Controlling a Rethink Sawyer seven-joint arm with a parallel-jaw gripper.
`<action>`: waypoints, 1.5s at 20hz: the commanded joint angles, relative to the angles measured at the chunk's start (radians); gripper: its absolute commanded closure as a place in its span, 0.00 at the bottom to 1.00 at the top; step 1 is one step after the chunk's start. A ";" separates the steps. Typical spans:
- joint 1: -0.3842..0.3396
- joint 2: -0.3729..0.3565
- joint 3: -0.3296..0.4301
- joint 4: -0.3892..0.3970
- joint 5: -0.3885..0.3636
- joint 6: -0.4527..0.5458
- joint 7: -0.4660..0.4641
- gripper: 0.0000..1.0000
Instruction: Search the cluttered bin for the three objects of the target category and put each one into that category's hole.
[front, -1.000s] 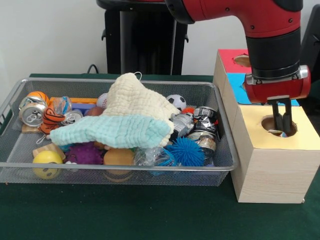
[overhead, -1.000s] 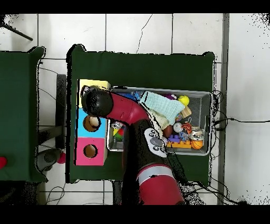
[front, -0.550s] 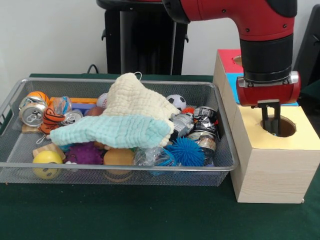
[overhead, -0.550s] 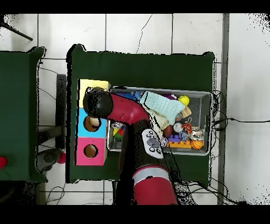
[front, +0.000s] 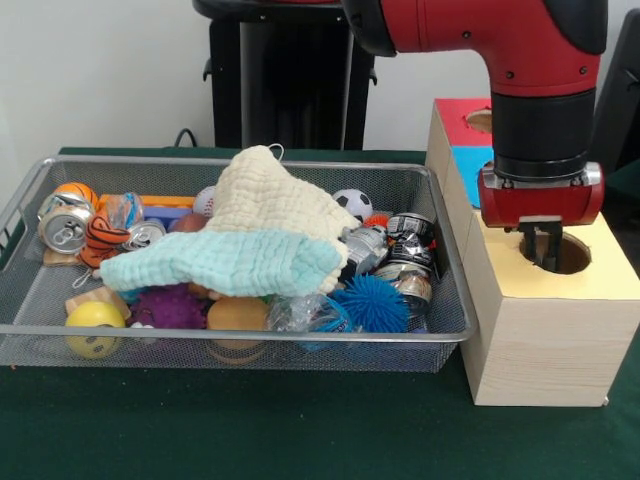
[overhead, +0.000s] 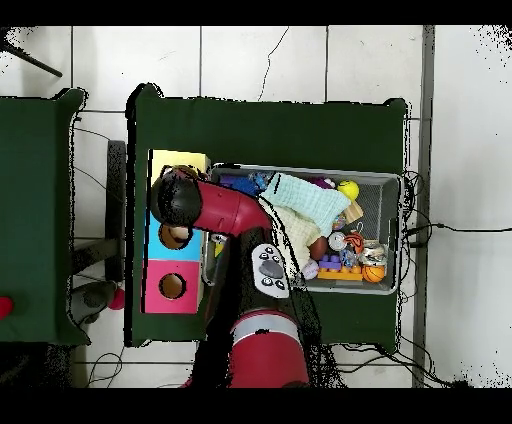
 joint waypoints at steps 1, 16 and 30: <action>-0.028 0.077 -0.060 -0.043 -0.010 -0.106 0.199 1.00; -0.025 -0.018 -0.111 -0.019 -0.049 0.082 0.112 1.00; -0.066 -0.264 -0.123 -0.001 -0.090 0.473 0.077 1.00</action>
